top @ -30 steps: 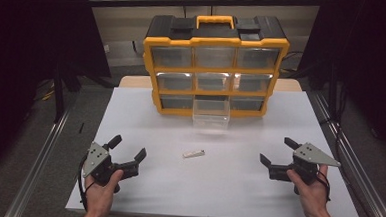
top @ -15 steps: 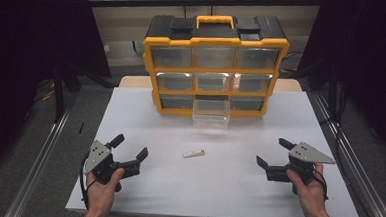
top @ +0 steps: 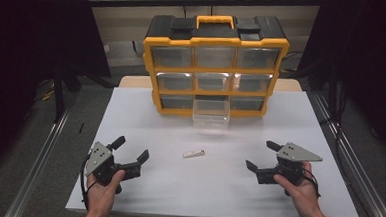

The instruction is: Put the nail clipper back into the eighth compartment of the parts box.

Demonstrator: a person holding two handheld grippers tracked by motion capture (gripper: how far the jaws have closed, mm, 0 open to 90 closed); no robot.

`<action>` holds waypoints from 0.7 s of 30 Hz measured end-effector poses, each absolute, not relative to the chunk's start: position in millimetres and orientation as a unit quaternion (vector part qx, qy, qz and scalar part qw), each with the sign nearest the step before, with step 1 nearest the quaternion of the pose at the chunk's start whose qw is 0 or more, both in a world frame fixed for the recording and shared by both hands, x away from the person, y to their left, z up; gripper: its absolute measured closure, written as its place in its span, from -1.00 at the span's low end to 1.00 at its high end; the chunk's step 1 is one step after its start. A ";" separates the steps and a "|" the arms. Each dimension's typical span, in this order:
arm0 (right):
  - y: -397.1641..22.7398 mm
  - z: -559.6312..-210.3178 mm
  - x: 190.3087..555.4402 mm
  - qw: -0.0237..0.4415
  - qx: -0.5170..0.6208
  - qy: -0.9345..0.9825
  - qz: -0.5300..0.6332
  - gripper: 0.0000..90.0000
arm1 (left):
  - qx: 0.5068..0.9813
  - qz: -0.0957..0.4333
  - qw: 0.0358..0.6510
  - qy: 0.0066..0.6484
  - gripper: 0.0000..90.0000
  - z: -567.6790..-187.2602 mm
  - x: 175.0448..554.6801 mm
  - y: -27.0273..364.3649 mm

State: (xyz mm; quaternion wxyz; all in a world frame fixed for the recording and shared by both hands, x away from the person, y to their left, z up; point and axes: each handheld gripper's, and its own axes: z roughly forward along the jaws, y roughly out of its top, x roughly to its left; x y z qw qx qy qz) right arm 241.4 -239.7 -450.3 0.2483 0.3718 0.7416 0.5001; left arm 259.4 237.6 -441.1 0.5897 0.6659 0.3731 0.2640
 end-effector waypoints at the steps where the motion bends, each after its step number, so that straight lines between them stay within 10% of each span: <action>1: -236.1 -449.9 242.2 0.241 0.371 0.743 0.502 -0.93 | 0.667 0.262 0.590 0.372 -0.92 -441.3 259.5 237.3; 21: -174.0 -442.0 268.0 0.093 0.292 0.831 0.463 -0.92 | 0.665 0.264 0.586 0.381 -0.92 -441.7 261.0 238.9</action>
